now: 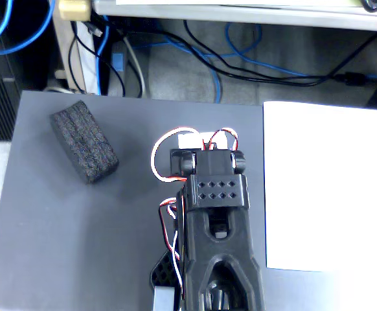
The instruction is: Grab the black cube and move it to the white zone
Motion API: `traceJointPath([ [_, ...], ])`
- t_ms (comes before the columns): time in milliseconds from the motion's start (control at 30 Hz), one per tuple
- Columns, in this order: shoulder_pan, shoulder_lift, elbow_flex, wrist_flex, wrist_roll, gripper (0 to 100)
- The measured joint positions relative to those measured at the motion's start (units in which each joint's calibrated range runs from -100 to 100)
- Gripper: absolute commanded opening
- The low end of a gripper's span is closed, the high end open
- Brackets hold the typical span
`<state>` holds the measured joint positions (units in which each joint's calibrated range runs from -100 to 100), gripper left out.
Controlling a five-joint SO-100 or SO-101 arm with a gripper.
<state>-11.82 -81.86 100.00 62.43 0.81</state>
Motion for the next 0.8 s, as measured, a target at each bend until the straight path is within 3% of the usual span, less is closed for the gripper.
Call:
traceJointPath([
  [100,1.2,-1.7,0.0,1.2,0.4,2],
  [233,15.1,-13.2,0.0,6.8,2.5,2],
  [333,20.2,-16.2,0.0,8.2,2.9,2],
  [800,22.3,-17.0,0.0,8.7,3.1,2],
])
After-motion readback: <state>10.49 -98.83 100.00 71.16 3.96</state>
